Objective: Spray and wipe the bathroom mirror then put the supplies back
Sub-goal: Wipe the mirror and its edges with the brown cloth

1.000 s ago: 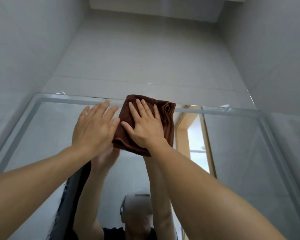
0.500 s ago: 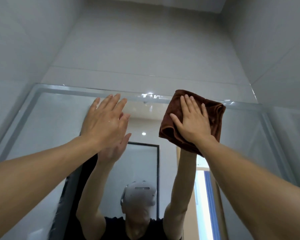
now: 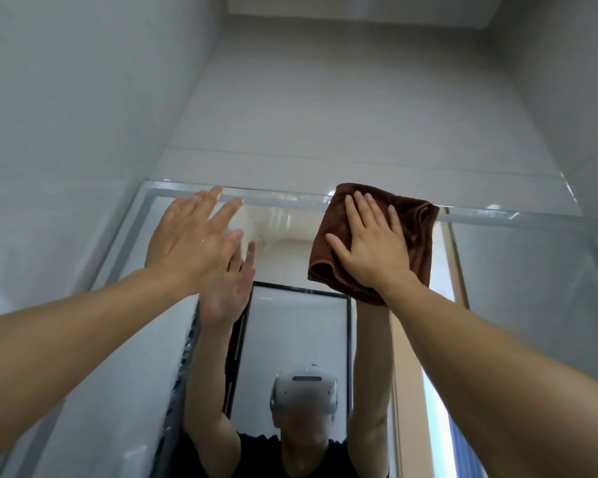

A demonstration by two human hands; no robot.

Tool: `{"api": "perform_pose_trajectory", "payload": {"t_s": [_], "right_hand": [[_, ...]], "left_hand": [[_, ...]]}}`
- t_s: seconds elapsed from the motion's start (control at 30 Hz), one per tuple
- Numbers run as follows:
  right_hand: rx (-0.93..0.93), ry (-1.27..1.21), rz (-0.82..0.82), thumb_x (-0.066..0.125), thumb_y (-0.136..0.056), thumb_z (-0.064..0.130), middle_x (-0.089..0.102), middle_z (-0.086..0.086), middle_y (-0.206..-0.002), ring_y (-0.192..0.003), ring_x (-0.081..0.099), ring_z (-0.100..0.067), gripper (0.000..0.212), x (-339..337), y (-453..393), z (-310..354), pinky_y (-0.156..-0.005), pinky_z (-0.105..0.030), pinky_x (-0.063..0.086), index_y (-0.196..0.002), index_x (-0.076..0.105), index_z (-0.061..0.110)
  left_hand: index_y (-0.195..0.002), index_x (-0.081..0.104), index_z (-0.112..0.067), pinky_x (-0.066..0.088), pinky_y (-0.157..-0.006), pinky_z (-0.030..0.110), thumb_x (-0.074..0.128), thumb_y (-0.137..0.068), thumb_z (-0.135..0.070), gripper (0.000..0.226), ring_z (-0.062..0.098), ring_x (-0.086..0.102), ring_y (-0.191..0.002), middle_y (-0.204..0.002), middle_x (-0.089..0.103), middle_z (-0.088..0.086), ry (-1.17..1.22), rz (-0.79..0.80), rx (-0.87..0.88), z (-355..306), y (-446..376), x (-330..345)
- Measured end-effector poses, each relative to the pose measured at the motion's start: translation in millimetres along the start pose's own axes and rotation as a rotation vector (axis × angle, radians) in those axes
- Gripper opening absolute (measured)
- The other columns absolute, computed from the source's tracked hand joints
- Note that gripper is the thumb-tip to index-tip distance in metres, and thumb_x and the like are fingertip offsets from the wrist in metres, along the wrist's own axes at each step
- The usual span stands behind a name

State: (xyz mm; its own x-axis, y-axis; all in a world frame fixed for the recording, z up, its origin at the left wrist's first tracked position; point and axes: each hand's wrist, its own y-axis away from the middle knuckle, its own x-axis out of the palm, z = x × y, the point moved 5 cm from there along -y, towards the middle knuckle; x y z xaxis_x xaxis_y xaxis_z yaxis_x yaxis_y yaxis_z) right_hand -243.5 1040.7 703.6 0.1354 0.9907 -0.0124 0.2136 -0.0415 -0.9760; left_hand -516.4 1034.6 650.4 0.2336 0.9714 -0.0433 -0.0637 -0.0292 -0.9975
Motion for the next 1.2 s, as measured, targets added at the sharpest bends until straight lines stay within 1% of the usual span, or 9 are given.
{"api": "perform_pose_trajectory", "payload": {"t_s": [0.27,0.5,0.57,0.63,0.7,0.8,0.9,1.07,1.2], "right_hand": [[-0.167,-0.054,-0.007,0.022,-0.095,0.068,0.011,-0.002,-0.168,-0.155,0.003,-0.017,0.083,10.8,-10.1,109.2,-0.125,-0.05,0.0,-0.16,0.014,0.017],[-0.33,-0.135,0.012,0.024,-0.093,0.067,0.013,-0.004,-0.168,-0.155,0.006,-0.019,0.084,17.9,23.1,208.6,-0.124,-0.051,0.004,-0.16,0.017,0.016],[-0.405,-0.183,0.051,0.027,-0.094,0.066,0.013,-0.004,-0.168,-0.155,0.004,-0.019,0.084,21.3,47.9,238.3,-0.124,-0.05,0.008,-0.16,0.015,0.016],[-0.445,-0.247,0.104,0.029,-0.095,0.064,0.009,-0.003,-0.168,-0.155,0.001,-0.017,0.083,24.4,77.3,255.1,-0.121,-0.045,0.021,-0.16,0.012,0.017],[-0.48,-0.275,0.142,0.029,-0.096,0.063,0.006,-0.002,-0.168,-0.155,-0.002,-0.015,0.081,25.0,101.7,250.1,-0.118,-0.041,0.029,-0.161,0.01,0.018],[-0.507,-0.273,0.14,0.027,-0.096,0.064,0.003,0.001,-0.168,-0.155,-0.005,-0.013,0.08,20.4,112.6,212.2,-0.119,-0.039,0.03,-0.161,0.011,0.019],[-0.425,-0.207,0.118,0.02,-0.094,0.068,0.001,0.004,-0.168,-0.155,-0.006,-0.012,0.082,16.4,87.8,168.8,-0.116,-0.04,0.033,-0.161,0.008,0.022],[-0.3,-0.102,0.072,0.01,-0.09,0.071,0.006,0.002,-0.168,-0.155,-0.001,-0.013,0.088,13.3,19.1,144.6,-0.125,-0.046,0.012,-0.161,0.01,0.019],[-0.229,-0.108,0.045,0.006,-0.086,0.073,0.008,0.002,-0.168,-0.155,0.001,-0.013,0.092,17.4,-20.6,163.2,-0.125,-0.046,0.007,-0.16,0.01,0.019]], "left_hand": [[-0.152,0.036,-0.026,0.023,-0.118,0.044,0.04,-0.103,-0.041,0.052,0.029,0.029,-0.147,-0.163,0.028,0.006,0.014,-0.009,-0.002,36.8,22.0,-16.1],[-0.151,0.039,-0.023,0.028,-0.116,0.045,0.042,-0.103,-0.037,0.05,0.03,0.036,-0.143,-0.16,0.033,0.008,-0.027,0.015,-0.024,72.4,54.1,-17.5],[-0.15,0.042,-0.021,0.03,-0.116,0.047,0.042,-0.103,-0.035,0.049,0.032,0.038,-0.142,-0.158,0.036,0.011,-0.03,0.009,-0.035,74.8,56.5,-19.5],[-0.149,0.042,-0.02,0.031,-0.116,0.047,0.042,-0.103,-0.033,0.049,0.032,0.038,-0.142,-0.158,0.036,0.012,-0.019,0.003,-0.036,73.7,57.7,-21.0],[-0.15,0.041,-0.02,0.03,-0.117,0.047,0.042,-0.103,-0.033,0.049,0.03,0.037,-0.143,-0.159,0.035,0.011,-0.001,0.006,-0.035,68.6,58.2,-23.8],[-0.151,0.041,-0.021,0.027,-0.117,0.045,0.041,-0.104,-0.033,0.048,0.029,0.036,-0.143,-0.16,0.034,0.009,-0.003,0.01,-0.002,57.8,56.9,-26.8],[-0.151,0.041,-0.02,0.025,-0.118,0.043,0.04,-0.105,-0.033,0.047,0.03,0.036,-0.143,-0.159,0.035,0.009,-0.029,0.016,0.056,51.5,51.3,-28.6],[-0.151,0.039,-0.02,0.021,-0.121,0.041,0.037,-0.105,-0.035,0.049,0.025,0.031,-0.146,-0.16,0.034,0.006,-0.106,0.036,0.078,67.4,40.5,-28.4],[-0.148,0.042,-0.019,0.02,-0.12,0.038,0.043,-0.103,-0.03,0.047,0.025,0.032,-0.145,-0.158,0.035,0.008,-0.173,0.034,0.055,87.5,42.6,-23.9]]}}
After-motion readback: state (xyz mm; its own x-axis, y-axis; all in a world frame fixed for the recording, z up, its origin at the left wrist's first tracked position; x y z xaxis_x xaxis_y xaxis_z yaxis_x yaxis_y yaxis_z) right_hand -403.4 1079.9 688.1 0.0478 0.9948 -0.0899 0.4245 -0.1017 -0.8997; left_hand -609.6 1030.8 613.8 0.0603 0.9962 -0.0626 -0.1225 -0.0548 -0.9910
